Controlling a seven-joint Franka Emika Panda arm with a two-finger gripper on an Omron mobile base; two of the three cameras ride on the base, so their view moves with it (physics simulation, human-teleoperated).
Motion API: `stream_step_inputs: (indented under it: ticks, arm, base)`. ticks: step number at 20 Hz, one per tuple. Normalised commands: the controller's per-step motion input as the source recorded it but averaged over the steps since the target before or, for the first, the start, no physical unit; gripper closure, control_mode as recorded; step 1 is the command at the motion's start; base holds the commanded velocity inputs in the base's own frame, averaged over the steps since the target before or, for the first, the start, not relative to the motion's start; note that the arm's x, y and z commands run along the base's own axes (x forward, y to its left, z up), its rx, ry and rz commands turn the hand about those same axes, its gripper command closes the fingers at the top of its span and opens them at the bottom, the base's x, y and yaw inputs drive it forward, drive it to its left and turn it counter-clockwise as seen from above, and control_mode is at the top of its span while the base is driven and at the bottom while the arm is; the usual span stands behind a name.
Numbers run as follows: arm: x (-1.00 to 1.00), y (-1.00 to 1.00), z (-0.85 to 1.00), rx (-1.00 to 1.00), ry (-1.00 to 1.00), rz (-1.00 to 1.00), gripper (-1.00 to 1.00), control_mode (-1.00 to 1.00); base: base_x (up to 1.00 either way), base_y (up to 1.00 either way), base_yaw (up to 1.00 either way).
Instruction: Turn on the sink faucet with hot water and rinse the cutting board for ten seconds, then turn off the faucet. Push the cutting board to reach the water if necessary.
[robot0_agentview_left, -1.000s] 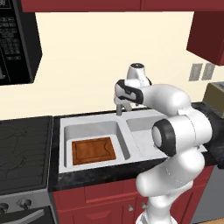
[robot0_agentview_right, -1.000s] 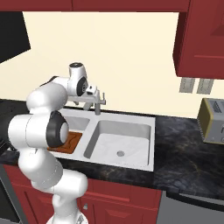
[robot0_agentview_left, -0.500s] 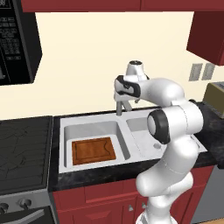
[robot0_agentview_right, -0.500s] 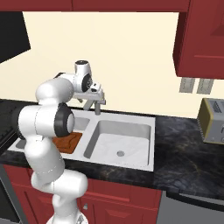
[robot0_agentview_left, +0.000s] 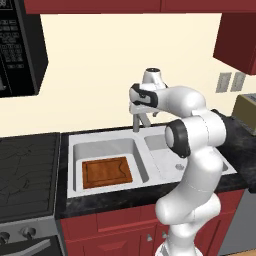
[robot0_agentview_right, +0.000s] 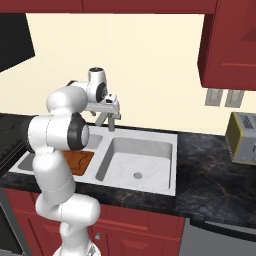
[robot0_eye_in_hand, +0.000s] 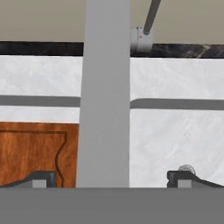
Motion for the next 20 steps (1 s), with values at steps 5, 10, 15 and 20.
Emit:
stream_step_inputs:
  ticks: [5, 10, 15, 20]
  arm:
    - [0.0, 0.0, -0.12, 0.0, 0.0, 0.0, -1.0, -1.0]
    - [-0.11, 0.0, -0.07, 0.0, 0.0, 0.0, -1.0, -1.0]
    - [-0.07, 0.0, -0.16, 0.0, 0.0, 0.0, -1.0, -1.0]
    - [-0.04, 0.0, -0.21, 0.0, 0.0, 0.0, -1.0, -1.0]
  base:
    - [0.0, 0.0, 0.0]
    - [0.0, 0.0, 0.0]
    - [0.0, 0.0, 0.0]
    - [0.0, 0.0, 0.0]
